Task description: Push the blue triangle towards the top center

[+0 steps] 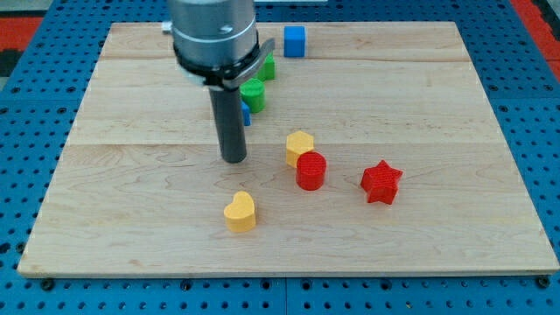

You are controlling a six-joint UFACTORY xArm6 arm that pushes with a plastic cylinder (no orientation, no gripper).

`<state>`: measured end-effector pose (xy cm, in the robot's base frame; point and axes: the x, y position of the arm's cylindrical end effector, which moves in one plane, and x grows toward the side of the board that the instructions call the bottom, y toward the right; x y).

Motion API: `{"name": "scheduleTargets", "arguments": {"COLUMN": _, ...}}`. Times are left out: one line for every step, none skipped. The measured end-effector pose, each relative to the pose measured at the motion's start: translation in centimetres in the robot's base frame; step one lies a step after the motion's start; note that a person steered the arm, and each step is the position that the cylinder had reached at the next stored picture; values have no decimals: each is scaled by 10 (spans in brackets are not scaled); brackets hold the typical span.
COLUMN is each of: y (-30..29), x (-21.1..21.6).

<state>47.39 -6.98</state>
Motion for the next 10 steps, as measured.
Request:
{"name": "scheduleTargets", "arguments": {"y": -1, "x": 1}}
{"name": "scheduleTargets", "arguments": {"y": -2, "x": 1}}
{"name": "scheduleTargets", "arguments": {"y": -8, "x": 1}}
{"name": "scheduleTargets", "arguments": {"y": -20, "x": 1}}
{"name": "scheduleTargets", "arguments": {"y": -33, "x": 0}}
{"name": "scheduleTargets", "arguments": {"y": -60, "x": 0}}
{"name": "scheduleTargets", "arguments": {"y": -91, "x": -5}}
{"name": "scheduleTargets", "arguments": {"y": -118, "x": -6}}
{"name": "scheduleTargets", "arguments": {"y": -94, "x": -37}}
{"name": "scheduleTargets", "arguments": {"y": -115, "x": -52}}
